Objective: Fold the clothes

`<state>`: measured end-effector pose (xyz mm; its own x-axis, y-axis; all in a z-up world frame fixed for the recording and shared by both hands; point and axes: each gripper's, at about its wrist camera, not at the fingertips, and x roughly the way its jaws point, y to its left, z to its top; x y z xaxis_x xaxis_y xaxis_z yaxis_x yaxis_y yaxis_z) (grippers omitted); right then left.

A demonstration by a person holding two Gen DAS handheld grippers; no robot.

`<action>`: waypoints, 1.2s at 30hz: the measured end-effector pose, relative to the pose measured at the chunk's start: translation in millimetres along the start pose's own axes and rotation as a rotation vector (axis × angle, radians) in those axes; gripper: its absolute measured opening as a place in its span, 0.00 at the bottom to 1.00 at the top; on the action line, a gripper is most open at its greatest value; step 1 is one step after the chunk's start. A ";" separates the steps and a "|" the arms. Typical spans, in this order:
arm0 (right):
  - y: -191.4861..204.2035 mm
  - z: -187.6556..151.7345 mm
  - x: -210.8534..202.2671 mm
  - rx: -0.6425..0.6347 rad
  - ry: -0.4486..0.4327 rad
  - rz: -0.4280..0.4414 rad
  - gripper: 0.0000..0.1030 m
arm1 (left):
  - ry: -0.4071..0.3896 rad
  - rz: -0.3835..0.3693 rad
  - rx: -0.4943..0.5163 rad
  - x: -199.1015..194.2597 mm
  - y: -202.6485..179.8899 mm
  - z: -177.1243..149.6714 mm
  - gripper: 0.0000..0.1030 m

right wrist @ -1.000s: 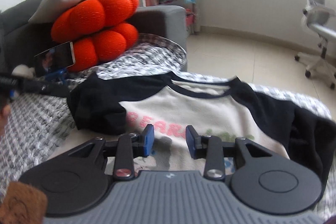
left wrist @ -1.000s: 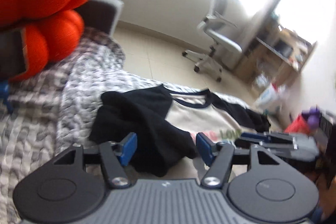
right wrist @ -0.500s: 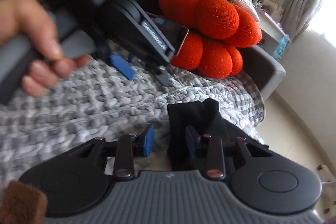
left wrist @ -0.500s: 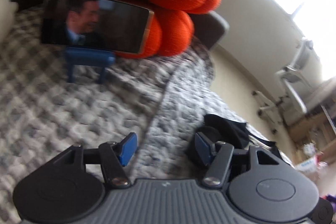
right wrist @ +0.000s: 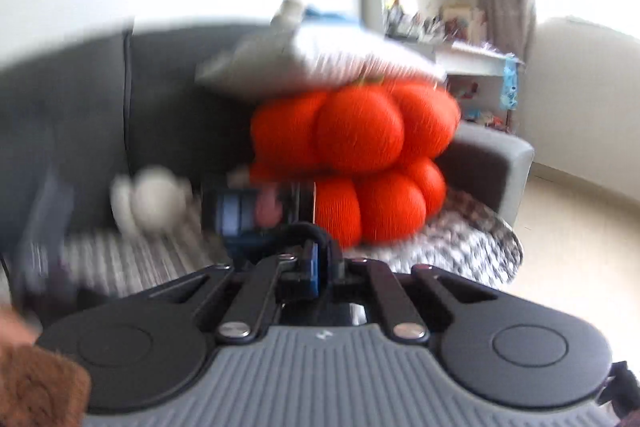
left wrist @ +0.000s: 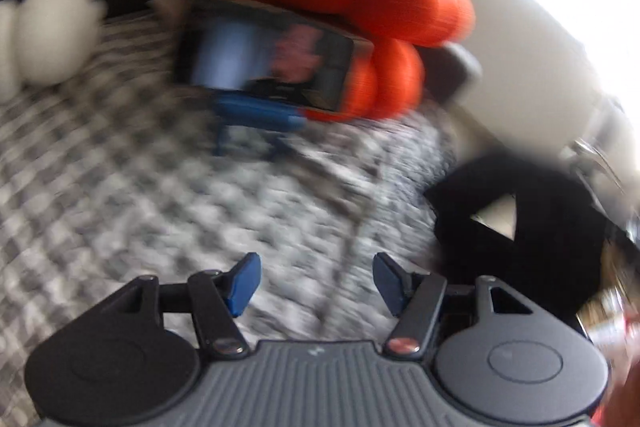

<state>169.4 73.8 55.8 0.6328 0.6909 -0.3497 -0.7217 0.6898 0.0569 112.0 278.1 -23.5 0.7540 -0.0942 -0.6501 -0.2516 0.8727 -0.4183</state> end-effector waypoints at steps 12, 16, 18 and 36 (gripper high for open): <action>-17.5 -6.1 -4.5 0.093 0.063 0.190 0.05 | -0.157 -0.047 0.199 -21.3 -26.6 0.5 0.74; -13.9 -11.9 -3.8 0.072 0.109 0.238 0.05 | -0.177 -0.101 0.321 -22.7 -39.4 -5.8 0.75; -11.8 -14.9 -4.6 0.055 0.129 0.256 0.05 | -0.169 -0.114 0.391 -19.8 -48.6 -10.6 0.75; -3.0 -23.1 -11.1 0.037 0.153 0.402 0.05 | -0.093 -0.293 0.487 -39.5 -37.6 -12.2 0.06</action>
<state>158.1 59.1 37.9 0.2519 0.8683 -0.4273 -0.8900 0.3813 0.2501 84.3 243.1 10.2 0.8058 -0.3424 -0.4832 0.2681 0.9384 -0.2178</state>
